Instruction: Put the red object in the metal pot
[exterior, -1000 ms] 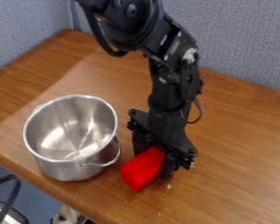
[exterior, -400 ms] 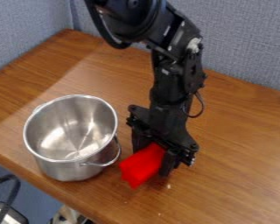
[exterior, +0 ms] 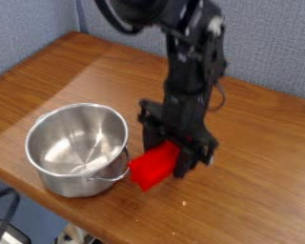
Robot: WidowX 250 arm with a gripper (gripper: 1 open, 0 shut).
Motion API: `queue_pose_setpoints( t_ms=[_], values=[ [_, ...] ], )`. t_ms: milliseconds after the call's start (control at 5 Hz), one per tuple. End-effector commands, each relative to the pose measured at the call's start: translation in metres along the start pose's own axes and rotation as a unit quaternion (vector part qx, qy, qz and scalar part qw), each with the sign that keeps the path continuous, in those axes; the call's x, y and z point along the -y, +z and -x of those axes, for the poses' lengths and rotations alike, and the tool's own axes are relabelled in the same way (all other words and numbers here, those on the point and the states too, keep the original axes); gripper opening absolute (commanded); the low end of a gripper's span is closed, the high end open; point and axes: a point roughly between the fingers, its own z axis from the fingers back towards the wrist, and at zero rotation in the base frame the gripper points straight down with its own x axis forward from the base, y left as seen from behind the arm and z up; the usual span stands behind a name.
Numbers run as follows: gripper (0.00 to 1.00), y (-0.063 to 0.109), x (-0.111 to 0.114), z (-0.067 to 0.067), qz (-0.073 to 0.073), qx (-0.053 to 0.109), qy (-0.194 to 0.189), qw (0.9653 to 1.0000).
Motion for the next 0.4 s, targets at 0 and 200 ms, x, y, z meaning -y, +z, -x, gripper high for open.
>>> queue_pose_setpoints(
  t_ms=[0, 200],
  values=[
    [0.0, 0.044, -0.019, 0.0, -0.013, 0.017, 0.016, 0.9996],
    [0.0, 0.062, -0.038, 0.009, -0.026, 0.014, 0.024, 0.9993]
  ],
)
